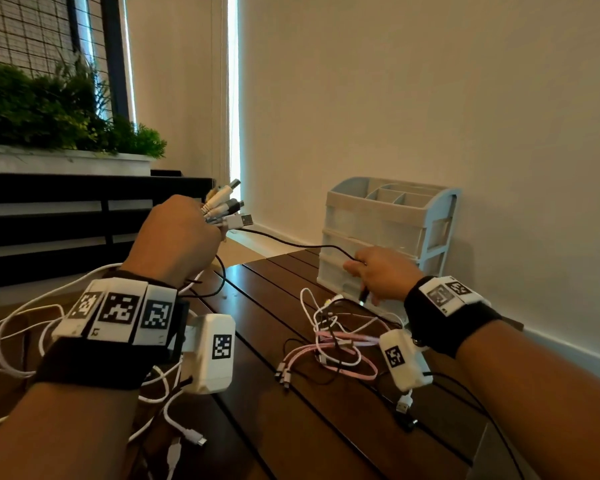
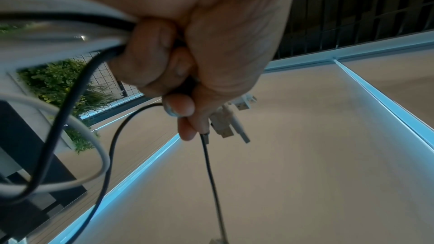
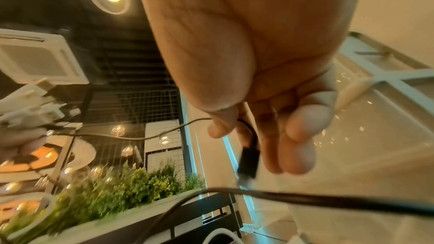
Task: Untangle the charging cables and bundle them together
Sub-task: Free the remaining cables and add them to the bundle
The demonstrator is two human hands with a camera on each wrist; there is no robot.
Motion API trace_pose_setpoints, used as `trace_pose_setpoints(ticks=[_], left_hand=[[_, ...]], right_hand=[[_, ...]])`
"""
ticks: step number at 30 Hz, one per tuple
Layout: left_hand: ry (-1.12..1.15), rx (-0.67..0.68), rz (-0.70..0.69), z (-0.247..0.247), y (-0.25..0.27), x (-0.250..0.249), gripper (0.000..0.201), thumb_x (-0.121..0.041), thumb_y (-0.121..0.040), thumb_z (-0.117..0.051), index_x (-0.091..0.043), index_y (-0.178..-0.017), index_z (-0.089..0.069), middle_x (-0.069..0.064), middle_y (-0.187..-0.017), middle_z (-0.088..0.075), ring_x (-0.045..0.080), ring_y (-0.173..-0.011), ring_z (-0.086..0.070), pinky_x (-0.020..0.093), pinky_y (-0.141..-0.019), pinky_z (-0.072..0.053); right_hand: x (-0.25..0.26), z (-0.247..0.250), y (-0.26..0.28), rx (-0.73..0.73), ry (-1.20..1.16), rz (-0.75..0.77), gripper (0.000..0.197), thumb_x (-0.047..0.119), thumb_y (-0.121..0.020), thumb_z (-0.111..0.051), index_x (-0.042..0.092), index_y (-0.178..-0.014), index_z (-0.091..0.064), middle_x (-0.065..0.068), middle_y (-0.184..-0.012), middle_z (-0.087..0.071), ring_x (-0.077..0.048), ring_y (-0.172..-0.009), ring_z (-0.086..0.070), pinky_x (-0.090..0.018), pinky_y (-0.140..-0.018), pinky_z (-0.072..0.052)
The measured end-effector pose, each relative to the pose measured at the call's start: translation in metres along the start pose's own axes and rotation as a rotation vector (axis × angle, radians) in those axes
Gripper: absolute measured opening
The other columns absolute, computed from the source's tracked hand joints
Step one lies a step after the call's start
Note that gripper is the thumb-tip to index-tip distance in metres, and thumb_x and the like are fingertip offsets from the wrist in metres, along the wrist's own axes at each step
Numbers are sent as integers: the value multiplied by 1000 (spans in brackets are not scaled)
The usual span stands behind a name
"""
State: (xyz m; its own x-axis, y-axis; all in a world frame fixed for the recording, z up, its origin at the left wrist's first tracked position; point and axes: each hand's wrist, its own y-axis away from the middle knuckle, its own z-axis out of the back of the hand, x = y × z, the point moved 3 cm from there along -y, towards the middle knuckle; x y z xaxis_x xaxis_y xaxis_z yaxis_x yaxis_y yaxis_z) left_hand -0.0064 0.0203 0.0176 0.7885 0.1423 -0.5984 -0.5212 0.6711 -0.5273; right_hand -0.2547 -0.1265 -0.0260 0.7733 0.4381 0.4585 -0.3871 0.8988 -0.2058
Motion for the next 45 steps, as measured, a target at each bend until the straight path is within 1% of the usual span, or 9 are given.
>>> trace_pose_setpoints(ticks=[6, 14, 23, 26, 30, 33, 36, 40, 45], left_hand=[[-17, -27, 40, 11, -3, 6, 15, -18, -86, -67, -5, -91, -61, 5, -69, -51, 24, -66, -50, 30, -52, -33], [-111, -141, 13, 31, -4, 2, 24, -22, -87, -67, -7, -78, -51, 2, -63, -44, 13, -56, -40, 24, -46, -27], [-103, -138, 29, 38, -3, 2, 23, -21, -86, -67, -7, -78, -52, 3, -64, -45, 13, -56, -42, 24, -45, -28], [-113, -151, 29, 39, -3, 1, 20, -20, -87, -66, -3, -83, -55, 2, -64, -43, 13, -56, -40, 24, -45, -27], [-107, -226, 43, 45, 1, -1, 22, -18, -89, -64, -1, -102, -63, 13, -83, -56, 21, -71, -47, 28, -54, -35], [-96, -232, 77, 45, 2, 2, 27, -18, -89, -65, 0, -109, -63, 20, -98, -62, 24, -78, -48, 34, -63, -39], [-120, -168, 87, 34, 1, 8, 22, -18, -87, -67, 0, -99, -64, 16, -84, -58, 27, -73, -49, 34, -62, -40], [-164, -88, 143, 20, 5, 13, 13, -15, -85, -64, -4, -83, -58, 12, -73, -51, 30, -71, -50, 35, -62, -39], [-174, -77, 171, 18, 4, 17, 12, -9, -85, -60, -5, -79, -51, 13, -71, -49, 32, -71, -49, 35, -61, -38]], right_hand=[[-5, 8, 3, -131, -220, 3, 17, 27, -95, -57, 16, -82, -55, -5, -65, -61, -13, -51, -54, -23, -48, -44], [36, 3, 11, 150, 136, 38, 21, 35, -86, -69, 14, -83, -68, 2, -68, -62, -10, -63, -55, -23, -60, -44], [68, -22, 13, 372, -198, -49, 19, 10, -91, -63, 1, -107, -60, -22, -95, -71, -14, -55, -61, -19, -46, -49], [79, -32, 14, 408, -225, -9, 21, 9, -92, -61, -2, -110, -59, -23, -96, -70, -18, -62, -64, -23, -54, -53], [97, -39, 16, 459, -823, 123, 44, -2, -92, -55, 4, -135, -45, -14, -116, -61, -30, -99, -65, -36, -81, -57], [96, -31, 18, 350, -379, 282, 40, 0, -90, -60, 7, -129, -54, -11, -118, -64, -20, -90, -66, -19, -71, -56], [78, -30, 19, 321, 279, 392, 22, 11, -89, -64, 17, -109, -70, 1, -106, -71, -8, -86, -64, -15, -71, -49], [53, -42, 23, 462, 388, 349, 22, 7, -88, -61, 16, -104, -73, 2, -102, -71, -9, -88, -62, -18, -69, -47], [43, -64, 21, 493, 514, 394, 12, 28, -86, -66, 20, -94, -68, 0, -92, -64, -16, -83, -57, -30, -74, -47]])
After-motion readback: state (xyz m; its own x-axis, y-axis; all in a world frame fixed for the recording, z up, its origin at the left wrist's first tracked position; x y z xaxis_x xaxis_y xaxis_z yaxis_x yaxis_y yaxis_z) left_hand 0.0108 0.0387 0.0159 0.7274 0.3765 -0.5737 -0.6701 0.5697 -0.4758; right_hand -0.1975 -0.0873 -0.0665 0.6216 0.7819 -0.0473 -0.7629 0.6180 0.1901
